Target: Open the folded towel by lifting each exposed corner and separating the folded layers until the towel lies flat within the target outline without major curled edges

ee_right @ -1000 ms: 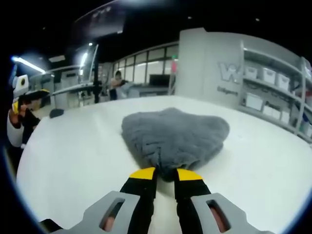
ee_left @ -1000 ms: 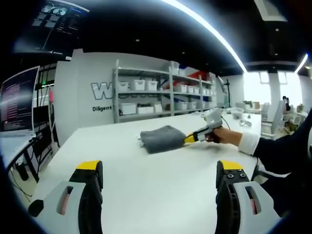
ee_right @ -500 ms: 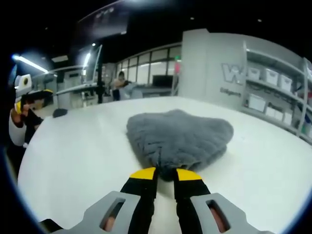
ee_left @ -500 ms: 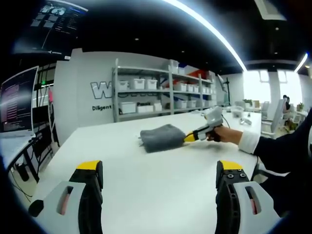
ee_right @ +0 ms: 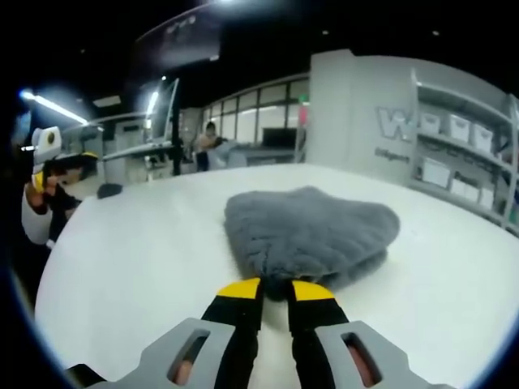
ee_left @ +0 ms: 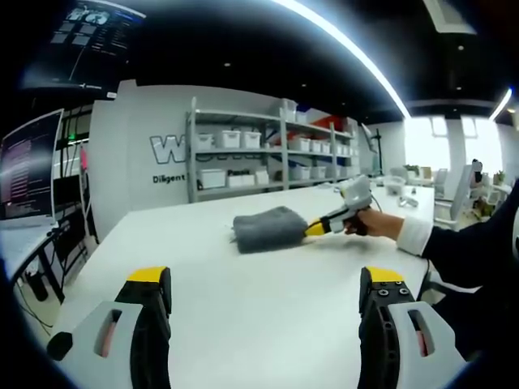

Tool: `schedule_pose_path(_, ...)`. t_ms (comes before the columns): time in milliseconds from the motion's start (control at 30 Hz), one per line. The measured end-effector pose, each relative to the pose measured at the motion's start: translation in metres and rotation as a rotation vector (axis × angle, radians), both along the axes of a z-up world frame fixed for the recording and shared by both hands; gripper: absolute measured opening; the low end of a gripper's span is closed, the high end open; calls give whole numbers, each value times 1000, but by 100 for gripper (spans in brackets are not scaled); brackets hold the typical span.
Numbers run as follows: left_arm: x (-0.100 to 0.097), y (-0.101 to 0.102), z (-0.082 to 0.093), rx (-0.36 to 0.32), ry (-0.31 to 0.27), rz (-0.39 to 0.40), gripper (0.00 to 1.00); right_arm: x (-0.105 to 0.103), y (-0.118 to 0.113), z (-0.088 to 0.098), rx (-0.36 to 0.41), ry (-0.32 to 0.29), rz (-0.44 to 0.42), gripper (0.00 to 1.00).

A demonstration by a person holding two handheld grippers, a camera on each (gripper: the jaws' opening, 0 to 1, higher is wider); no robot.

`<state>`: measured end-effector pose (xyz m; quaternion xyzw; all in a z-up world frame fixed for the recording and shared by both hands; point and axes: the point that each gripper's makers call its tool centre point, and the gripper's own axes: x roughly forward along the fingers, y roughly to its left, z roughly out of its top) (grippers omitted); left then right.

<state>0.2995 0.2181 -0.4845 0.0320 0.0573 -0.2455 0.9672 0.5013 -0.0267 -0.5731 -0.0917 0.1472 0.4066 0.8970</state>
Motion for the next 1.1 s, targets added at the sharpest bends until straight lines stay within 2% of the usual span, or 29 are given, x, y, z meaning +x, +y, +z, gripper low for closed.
schedule_pose_path(1100, 1, 0, -1, 4, 4, 2, 94, -20, 20, 2, 8, 20, 121, 3)
